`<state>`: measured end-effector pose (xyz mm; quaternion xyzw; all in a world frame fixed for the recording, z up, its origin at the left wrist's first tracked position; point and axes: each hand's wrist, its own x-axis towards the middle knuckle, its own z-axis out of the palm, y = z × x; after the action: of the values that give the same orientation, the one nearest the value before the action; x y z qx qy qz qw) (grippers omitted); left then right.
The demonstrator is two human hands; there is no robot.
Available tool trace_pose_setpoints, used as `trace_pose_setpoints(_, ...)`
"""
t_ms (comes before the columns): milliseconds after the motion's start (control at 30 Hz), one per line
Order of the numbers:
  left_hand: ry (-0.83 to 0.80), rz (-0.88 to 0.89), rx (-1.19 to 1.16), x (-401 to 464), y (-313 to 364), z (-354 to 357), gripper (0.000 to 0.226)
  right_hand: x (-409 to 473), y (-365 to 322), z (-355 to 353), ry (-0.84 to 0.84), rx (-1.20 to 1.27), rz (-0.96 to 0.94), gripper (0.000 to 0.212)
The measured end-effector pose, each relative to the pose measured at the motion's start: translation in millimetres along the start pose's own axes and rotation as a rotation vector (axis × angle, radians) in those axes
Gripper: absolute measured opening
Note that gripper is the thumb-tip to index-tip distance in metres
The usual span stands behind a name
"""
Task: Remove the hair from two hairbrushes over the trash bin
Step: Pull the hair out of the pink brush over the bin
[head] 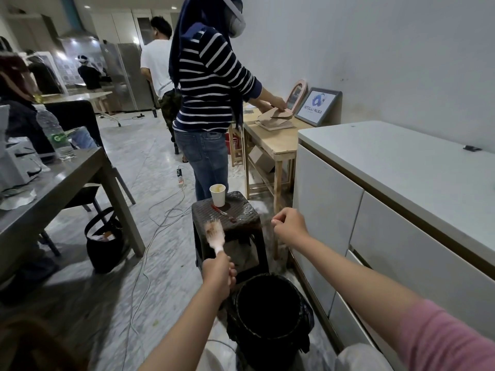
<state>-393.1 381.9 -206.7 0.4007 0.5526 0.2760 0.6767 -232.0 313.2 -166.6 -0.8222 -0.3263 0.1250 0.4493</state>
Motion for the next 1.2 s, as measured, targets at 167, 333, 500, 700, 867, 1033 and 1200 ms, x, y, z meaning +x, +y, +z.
trace_pose_setpoints(167,0.050,0.016,0.022,12,6,-20,0.024,8,15,-12,0.100,0.069,0.095,0.008)
trace_pose_setpoints(333,0.089,0.019,0.067,20,7,-26,0.020,10,27,-21,0.187,0.101,0.163,0.007)
trace_pose_setpoints(500,0.075,0.038,0.108,17,6,-20,0.022,11,32,-23,0.185,0.083,0.195,0.013)
trace_pose_setpoints(700,0.041,0.070,0.163,9,6,-10,0.029,14,36,-18,0.114,0.012,0.224,0.020)
trace_pose_setpoints(867,0.000,0.053,0.200,5,8,-2,0.029,17,42,-7,0.014,-0.081,0.281,0.023)
trace_pose_setpoints(1033,-0.073,0.031,0.252,0,10,4,0.027,14,45,0,-0.168,-0.082,0.296,0.035)
trace_pose_setpoints(1200,-0.143,0.016,0.311,-3,11,8,0.028,17,45,3,-0.132,0.001,0.291,0.034)
